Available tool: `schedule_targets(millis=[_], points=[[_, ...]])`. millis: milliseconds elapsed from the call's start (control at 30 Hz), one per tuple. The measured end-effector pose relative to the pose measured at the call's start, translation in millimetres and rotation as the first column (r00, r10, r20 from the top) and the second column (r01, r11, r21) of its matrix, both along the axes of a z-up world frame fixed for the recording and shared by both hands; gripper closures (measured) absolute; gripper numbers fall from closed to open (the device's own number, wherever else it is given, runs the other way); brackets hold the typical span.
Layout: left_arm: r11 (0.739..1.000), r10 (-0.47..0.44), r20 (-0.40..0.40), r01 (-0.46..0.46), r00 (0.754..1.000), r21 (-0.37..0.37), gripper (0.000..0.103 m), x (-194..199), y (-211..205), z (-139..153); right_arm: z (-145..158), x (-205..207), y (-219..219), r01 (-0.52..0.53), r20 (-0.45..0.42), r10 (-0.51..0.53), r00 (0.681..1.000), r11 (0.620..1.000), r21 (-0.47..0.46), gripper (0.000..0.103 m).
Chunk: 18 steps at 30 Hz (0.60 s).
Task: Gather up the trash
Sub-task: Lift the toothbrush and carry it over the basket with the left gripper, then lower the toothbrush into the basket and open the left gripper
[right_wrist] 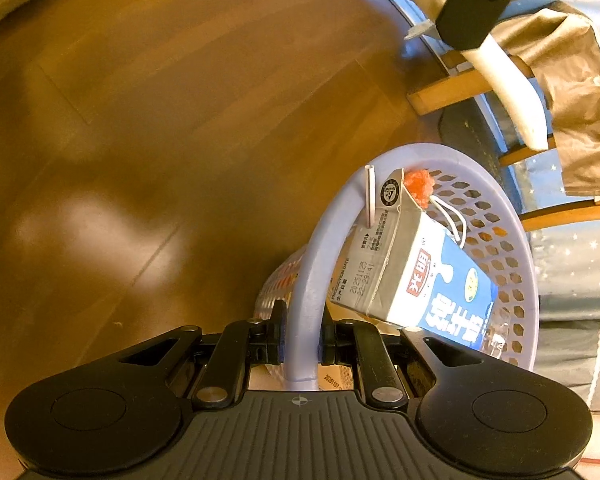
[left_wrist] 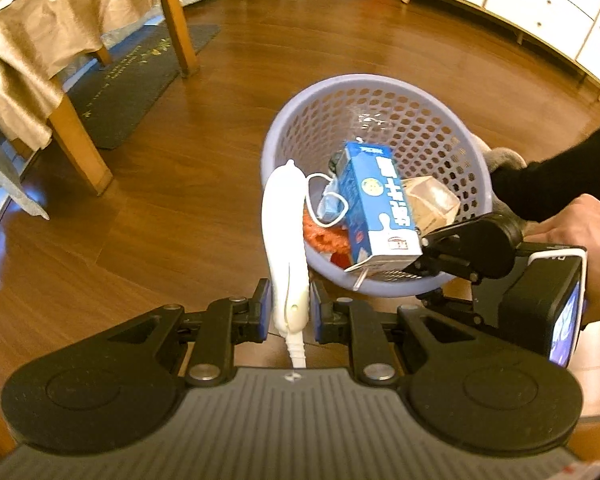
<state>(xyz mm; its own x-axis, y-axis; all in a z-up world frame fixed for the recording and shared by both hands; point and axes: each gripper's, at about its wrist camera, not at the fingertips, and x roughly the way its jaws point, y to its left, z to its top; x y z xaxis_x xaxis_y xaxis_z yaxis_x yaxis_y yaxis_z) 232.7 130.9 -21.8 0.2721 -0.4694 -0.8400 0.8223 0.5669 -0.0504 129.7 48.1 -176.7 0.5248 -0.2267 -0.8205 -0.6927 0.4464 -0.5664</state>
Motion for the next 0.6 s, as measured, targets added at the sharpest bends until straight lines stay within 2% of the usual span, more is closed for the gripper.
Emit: schedule_targets(millis=[400,600], points=[[0.998,-0.055,-0.039,0.057,0.998,0.038,0.087,11.6,-39.8,2.7,16.6,5.0,-4.1,0.032,-0.087,-0.019,0.996,0.988,0.148,0.093],[0.996,-0.077,-0.06,0.08,0.995,0.051,0.087,23.1,-63.7,2.6,23.7,4.3,-12.0,-0.004,-0.087,0.018,0.996,0.986,0.166,0.093]])
